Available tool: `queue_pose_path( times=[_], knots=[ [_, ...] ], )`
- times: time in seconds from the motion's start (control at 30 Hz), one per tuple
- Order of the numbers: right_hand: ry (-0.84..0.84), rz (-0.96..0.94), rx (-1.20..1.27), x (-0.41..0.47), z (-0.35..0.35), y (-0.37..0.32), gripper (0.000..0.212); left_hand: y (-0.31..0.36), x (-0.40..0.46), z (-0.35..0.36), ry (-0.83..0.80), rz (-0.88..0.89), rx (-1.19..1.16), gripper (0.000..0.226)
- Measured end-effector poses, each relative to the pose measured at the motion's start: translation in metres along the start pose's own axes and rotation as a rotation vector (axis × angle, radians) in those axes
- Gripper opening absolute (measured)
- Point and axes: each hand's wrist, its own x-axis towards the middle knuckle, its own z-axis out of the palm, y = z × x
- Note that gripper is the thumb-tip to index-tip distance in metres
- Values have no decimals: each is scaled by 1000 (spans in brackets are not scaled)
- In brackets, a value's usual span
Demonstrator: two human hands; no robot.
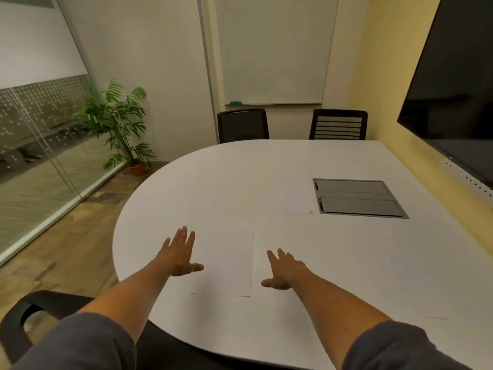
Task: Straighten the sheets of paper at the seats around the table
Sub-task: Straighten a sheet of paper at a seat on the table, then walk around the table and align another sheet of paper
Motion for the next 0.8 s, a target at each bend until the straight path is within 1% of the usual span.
queue_pose_path(
  times=[0.13, 0.3, 0.47, 0.57, 0.73, 0.8],
  knots=[
    [37, -33, 3, -16, -14, -24, 100, -25, -31, -16, 47, -55, -28, 107],
    [80, -110, 10, -21, -37, -69, 102, -74, -64, -29, 123, -140, -69, 107],
    [91, -187, 0, -11, -52, -117, 101, -133, -101, -21, 170, -261, -102, 108],
    [110, -209, -14, -1, -64, -148, 101, -169, -123, -9, 171, -301, -204, 107],
    [114, -240, 22, 19, -67, -233, 96, -247, -151, 23, 179, -358, -308, 106],
    [125, -281, -18, 29, -66, -277, 94, -284, -157, 35, 193, -366, -356, 103]
  ],
)
